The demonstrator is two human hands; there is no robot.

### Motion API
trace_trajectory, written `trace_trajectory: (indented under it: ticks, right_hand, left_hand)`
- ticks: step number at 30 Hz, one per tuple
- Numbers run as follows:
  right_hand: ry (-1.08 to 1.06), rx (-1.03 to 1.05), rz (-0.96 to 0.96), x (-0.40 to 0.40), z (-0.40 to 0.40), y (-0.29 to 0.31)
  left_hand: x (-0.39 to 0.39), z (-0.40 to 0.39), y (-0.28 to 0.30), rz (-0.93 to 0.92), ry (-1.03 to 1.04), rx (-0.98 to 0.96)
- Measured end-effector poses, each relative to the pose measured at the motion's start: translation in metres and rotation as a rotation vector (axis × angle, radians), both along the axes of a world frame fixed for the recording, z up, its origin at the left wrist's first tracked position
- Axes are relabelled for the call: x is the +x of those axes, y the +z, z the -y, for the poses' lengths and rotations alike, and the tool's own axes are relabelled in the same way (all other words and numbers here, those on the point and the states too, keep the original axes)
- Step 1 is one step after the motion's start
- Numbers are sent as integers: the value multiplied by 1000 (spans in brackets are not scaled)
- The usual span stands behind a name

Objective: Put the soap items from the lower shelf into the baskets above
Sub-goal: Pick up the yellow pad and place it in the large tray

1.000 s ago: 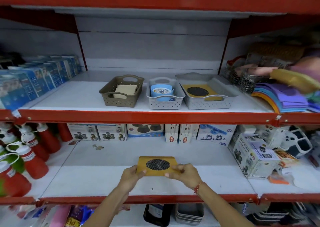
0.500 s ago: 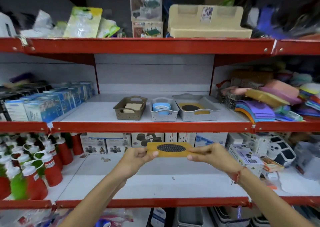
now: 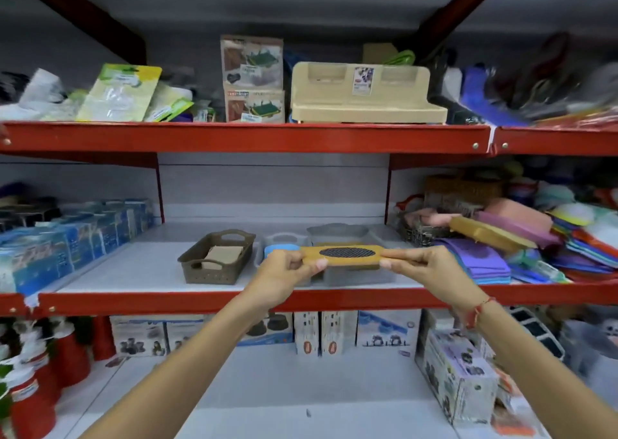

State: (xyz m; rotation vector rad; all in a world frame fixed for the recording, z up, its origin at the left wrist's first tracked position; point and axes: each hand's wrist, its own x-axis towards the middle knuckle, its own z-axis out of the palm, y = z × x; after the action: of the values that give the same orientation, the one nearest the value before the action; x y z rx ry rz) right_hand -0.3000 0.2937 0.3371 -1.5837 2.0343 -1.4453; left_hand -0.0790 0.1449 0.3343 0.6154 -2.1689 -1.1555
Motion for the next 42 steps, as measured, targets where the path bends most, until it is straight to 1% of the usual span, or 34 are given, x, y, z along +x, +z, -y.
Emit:
trace_trajectory:
  ticks: [2, 5, 9, 11, 16, 17, 20, 21, 24, 26, 30, 34, 38, 40, 42]
  right_hand:
    - [-8, 2, -39, -28, 13, -1]
    - [-42, 32, -109, -66, 35, -3]
    - [-54, 82, -203, -100, 66, -6]
    - [-52, 115, -231, -113, 82, -5]
    - [6, 262, -299, -137, 108, -14]
    - [13, 306, -346, -142, 113, -16]
    - [23, 464, -570, -149, 128, -18]
    - [26, 499, -635, -148, 132, -17]
    - [62, 553, -734, -147, 145, -18]
    - [77, 578, -776, -146, 152, -18]
    - [108, 548, -878, -144, 164, -21]
    - [127, 545, -891, -145, 169, -18]
    - [48, 517, -968, -141, 173, -22]
    - [25, 513, -983, -136, 174, -23]
    - [27, 517, -979, -139, 173, -22]
  left_hand:
    - [-27, 14, 1, 11, 4, -37]
    - [-65, 37, 2, 138, 45, -112]
    - [-100, 56, 0, 267, 174, -336]
    - [-114, 66, -2, 315, 237, -405]
    - [-135, 83, -3, 556, 213, -469]
    - [-142, 86, -3, 619, 211, -479]
    - [-156, 98, -5, 806, 187, -496]
    - [-159, 101, -7, 844, 165, -520]
    - [-163, 107, -8, 858, 68, -633]
    - [-168, 112, -9, 871, 43, -694]
    - [-178, 118, -11, 875, 18, -733]
    - [-185, 121, -11, 870, 81, -819]
    - [-193, 124, -17, 890, 133, -899]
    - [-196, 127, -20, 881, 147, -911]
    - [-198, 127, -21, 863, 158, -882]
